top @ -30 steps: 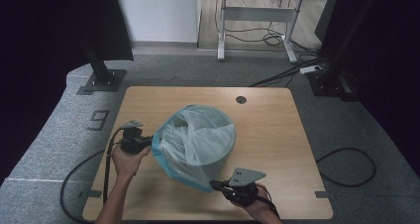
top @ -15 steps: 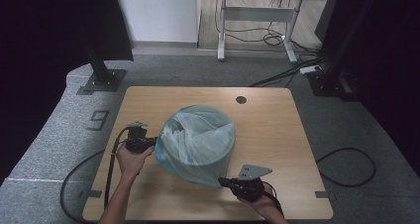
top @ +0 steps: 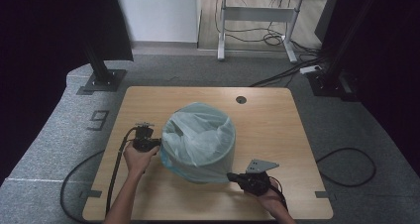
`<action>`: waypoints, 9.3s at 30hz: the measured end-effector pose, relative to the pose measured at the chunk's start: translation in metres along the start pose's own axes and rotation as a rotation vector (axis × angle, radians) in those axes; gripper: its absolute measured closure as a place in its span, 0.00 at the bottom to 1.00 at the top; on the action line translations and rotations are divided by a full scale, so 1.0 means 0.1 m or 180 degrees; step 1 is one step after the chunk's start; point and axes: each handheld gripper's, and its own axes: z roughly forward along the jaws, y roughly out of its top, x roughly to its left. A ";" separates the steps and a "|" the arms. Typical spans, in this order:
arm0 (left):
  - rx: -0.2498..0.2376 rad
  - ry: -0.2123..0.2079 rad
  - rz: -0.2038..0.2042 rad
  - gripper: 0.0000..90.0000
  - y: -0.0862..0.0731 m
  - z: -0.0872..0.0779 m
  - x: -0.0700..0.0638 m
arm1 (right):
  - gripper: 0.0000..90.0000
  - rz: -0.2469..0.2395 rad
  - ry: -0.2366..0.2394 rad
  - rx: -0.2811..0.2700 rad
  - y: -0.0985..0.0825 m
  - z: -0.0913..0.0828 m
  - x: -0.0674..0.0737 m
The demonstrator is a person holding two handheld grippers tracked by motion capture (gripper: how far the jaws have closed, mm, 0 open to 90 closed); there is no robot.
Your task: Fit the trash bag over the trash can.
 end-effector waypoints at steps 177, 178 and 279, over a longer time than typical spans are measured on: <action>0.1193 -0.0421 0.1866 0.53 0.92 -0.03 -2.06 | 0.45 0.0317 -0.0541 -0.0669 -0.18 -0.70 -0.25; 0.1165 -0.0437 0.1862 0.53 0.92 -0.04 -2.06 | 0.45 0.0316 -0.0542 -0.0669 -0.18 -0.70 -0.25; 0.0377 -0.0335 0.1628 0.44 0.77 -0.71 -1.52 | 0.44 0.0339 -0.0620 -0.0677 -0.22 -0.80 -0.27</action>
